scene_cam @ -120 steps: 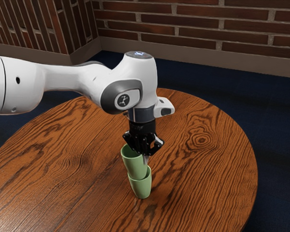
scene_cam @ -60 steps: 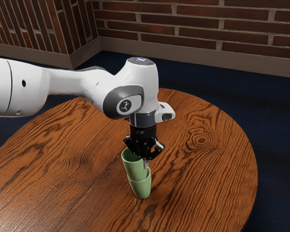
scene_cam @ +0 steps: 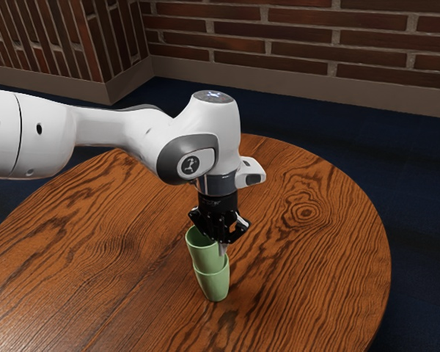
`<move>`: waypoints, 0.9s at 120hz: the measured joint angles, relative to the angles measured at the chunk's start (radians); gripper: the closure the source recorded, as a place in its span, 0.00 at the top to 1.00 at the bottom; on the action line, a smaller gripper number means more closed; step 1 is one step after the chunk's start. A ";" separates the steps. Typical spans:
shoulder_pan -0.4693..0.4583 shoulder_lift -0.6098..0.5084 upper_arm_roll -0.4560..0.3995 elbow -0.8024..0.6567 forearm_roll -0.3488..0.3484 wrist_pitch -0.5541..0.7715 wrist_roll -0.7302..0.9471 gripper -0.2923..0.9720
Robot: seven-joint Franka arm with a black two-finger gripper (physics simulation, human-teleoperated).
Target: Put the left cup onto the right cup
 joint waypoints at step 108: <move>0.003 -0.003 0.000 -0.012 -0.007 0.002 -0.022 0.72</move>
